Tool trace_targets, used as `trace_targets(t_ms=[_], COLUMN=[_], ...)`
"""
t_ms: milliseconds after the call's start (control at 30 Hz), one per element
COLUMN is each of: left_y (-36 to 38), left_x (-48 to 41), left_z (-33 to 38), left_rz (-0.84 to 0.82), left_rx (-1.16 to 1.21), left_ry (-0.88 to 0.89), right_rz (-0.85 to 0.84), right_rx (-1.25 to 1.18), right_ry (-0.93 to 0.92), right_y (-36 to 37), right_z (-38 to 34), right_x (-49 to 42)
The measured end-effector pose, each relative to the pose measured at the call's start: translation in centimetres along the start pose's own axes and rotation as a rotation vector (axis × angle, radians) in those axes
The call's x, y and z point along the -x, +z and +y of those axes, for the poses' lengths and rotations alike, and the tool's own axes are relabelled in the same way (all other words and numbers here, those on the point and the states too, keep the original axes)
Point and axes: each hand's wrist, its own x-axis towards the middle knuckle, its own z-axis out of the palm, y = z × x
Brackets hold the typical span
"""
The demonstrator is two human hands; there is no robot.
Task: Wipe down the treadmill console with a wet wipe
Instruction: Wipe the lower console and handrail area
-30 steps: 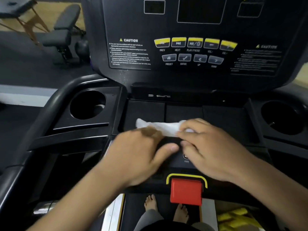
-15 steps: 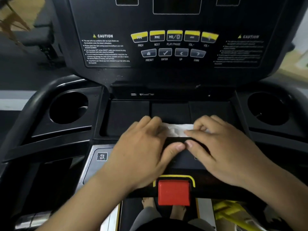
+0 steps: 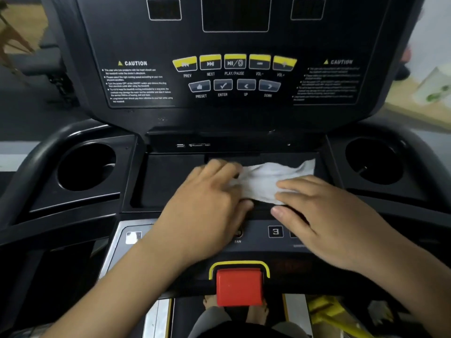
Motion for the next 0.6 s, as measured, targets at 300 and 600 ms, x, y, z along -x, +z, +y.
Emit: trace_targets(t_ms=[300,600], left_y=[1.0,1.6], left_x=[-2.5,-3.6], left_z=[3.3,4.3], left_rz=[-0.187,-0.246], left_rx=[0.062,0.054], left_ry=[-0.027,0.069], right_rz=[-0.015,-0.154], right_rx=[0.027,0.298], right_ry=[0.071,0.078], right_y=[-0.3,-0.4], right_z=[1.3,2.0], right_x=[0.2,1.3])
